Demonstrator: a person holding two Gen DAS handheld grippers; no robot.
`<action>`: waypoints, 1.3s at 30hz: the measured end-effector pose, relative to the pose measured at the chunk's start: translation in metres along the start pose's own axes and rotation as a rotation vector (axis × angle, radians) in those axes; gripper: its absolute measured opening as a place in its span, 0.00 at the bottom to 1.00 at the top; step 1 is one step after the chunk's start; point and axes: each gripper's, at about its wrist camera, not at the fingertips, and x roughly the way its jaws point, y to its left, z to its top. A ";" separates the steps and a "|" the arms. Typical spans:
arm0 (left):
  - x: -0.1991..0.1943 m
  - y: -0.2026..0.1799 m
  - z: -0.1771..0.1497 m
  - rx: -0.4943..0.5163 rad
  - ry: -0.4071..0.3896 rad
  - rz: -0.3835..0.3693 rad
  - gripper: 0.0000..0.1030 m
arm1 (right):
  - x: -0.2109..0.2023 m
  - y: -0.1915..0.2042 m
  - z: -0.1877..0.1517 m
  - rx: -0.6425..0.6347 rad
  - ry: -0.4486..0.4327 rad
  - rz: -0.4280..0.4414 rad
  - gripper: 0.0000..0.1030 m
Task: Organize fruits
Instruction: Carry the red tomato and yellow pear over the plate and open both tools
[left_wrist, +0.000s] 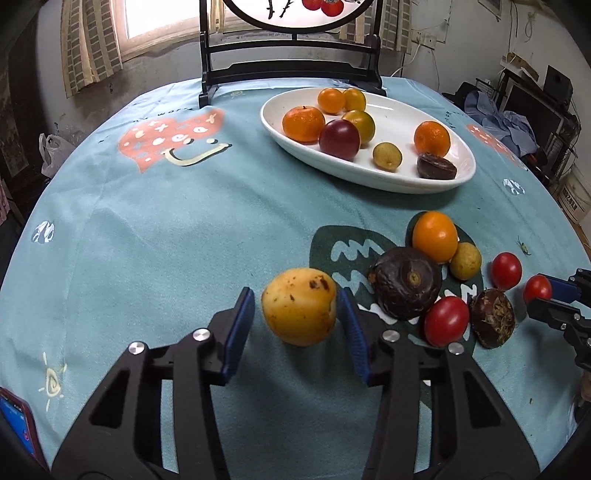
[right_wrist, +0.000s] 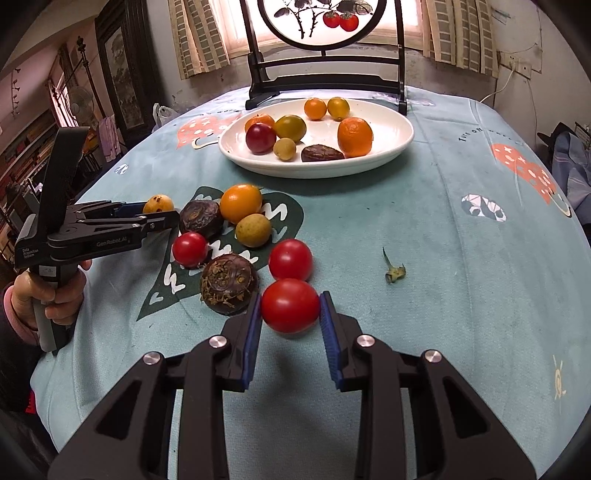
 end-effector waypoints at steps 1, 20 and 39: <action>0.000 -0.001 0.000 0.004 -0.001 0.005 0.42 | 0.000 0.000 0.000 -0.001 0.000 0.001 0.30; -0.027 -0.018 0.055 -0.033 -0.134 -0.131 0.36 | -0.007 -0.001 0.059 0.074 -0.165 0.081 0.30; 0.060 -0.026 0.149 -0.039 -0.077 -0.077 0.51 | 0.086 -0.019 0.147 0.048 -0.135 -0.032 0.36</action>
